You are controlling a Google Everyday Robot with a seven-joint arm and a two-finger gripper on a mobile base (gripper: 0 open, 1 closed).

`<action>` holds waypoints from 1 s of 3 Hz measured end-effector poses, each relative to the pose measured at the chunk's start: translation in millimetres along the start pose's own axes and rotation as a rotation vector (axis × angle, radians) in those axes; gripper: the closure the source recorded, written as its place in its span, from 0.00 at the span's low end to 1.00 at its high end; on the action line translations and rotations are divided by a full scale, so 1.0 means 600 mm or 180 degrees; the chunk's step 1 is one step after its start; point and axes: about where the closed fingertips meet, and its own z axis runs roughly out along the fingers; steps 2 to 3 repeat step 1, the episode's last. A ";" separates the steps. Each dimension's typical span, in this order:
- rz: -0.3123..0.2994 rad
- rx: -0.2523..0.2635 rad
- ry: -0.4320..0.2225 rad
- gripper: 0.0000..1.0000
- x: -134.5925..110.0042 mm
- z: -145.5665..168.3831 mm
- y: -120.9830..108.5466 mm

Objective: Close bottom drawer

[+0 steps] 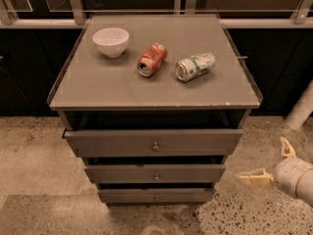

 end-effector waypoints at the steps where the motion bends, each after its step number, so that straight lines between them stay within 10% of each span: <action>1: 0.0000 0.0000 0.0000 0.00 0.000 0.000 0.000; 3: 0.0000 0.0000 0.0000 0.00 0.000 0.000 0.000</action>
Offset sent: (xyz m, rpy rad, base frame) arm 0.0000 0.0000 0.0000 0.0000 0.0000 0.0000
